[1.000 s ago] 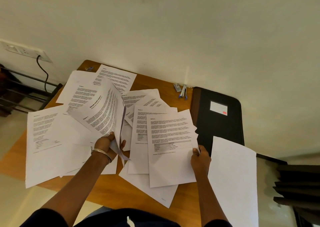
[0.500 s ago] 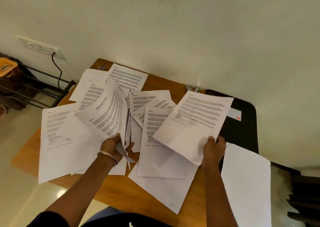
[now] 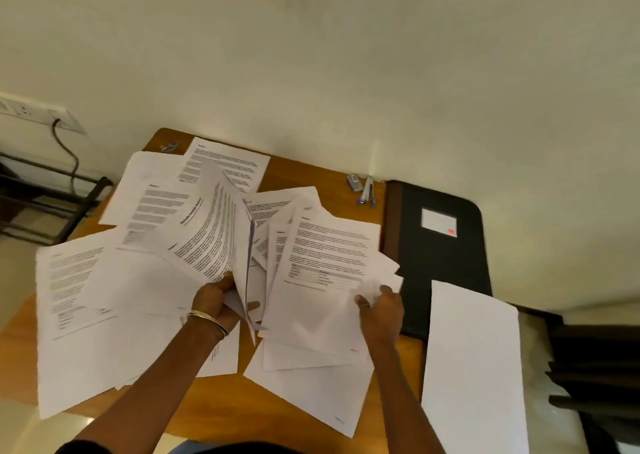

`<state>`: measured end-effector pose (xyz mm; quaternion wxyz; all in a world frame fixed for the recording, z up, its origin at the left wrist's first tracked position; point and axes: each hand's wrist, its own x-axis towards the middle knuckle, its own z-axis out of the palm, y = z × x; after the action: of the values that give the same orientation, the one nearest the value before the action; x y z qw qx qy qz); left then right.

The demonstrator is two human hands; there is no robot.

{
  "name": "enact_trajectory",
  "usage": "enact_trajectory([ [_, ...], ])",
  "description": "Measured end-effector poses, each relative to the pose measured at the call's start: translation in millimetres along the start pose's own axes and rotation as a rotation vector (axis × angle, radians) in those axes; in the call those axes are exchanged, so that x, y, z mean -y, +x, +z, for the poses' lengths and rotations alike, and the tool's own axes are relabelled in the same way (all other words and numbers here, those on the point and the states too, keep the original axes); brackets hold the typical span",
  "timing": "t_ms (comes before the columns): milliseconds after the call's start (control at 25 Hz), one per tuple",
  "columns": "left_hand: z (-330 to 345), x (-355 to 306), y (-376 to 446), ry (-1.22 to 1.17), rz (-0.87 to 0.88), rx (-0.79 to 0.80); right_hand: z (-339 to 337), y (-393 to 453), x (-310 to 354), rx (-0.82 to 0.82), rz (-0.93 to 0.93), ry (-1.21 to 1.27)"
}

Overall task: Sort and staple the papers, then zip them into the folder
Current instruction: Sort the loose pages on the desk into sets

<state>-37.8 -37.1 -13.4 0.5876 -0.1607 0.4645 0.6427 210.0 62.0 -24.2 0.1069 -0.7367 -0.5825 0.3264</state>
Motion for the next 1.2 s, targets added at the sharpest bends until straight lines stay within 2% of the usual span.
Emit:
enact_trajectory([
  [120, -0.2, 16.7, 24.2, 0.042, -0.041, -0.038, 10.1, -13.0, 0.8, 0.024, 0.011, -0.213],
  [240, -6.2, 28.6, 37.9, 0.121, -0.002, -0.074, 18.0, -14.7, -0.5, 0.009, 0.091, -0.262],
  [400, -20.9, 30.0, 37.0, 0.154, 0.048, -0.113, 6.3, -3.2, 9.0, 0.096, 0.218, 0.010],
  [600, -14.7, 12.3, 22.8, 0.101, 0.065, -0.136, -34.2, 32.4, 35.7, -0.047, 0.203, 0.474],
  [720, -10.7, 8.9, 18.8, 0.067, 0.053, -0.147, -46.8, 47.4, 37.5, 0.005, 0.171, 0.616],
  [800, -10.3, 11.8, 19.5, 0.046, 0.046, -0.135, -43.5, 44.6, 28.5, 0.090, 0.167, 0.543],
  [840, -10.6, 13.8, 19.7, 0.037, 0.039, -0.129, -39.0, 39.4, 21.1, 0.070, 0.167, 0.443],
  [960, -9.7, 20.8, 22.5, 0.020, 0.017, -0.131, -21.7, 13.8, -12.4, -0.145, 0.241, 0.065],
  [1080, -4.0, 34.9, 29.2, 0.018, 0.002, -0.074, -6.6, -15.3, -27.7, -0.021, 0.344, 0.105],
  [1200, 3.9, 54.1, 35.6, 0.008, -0.013, 0.005, -13.5, -23.4, -31.9, 0.033, 0.322, 0.206],
])
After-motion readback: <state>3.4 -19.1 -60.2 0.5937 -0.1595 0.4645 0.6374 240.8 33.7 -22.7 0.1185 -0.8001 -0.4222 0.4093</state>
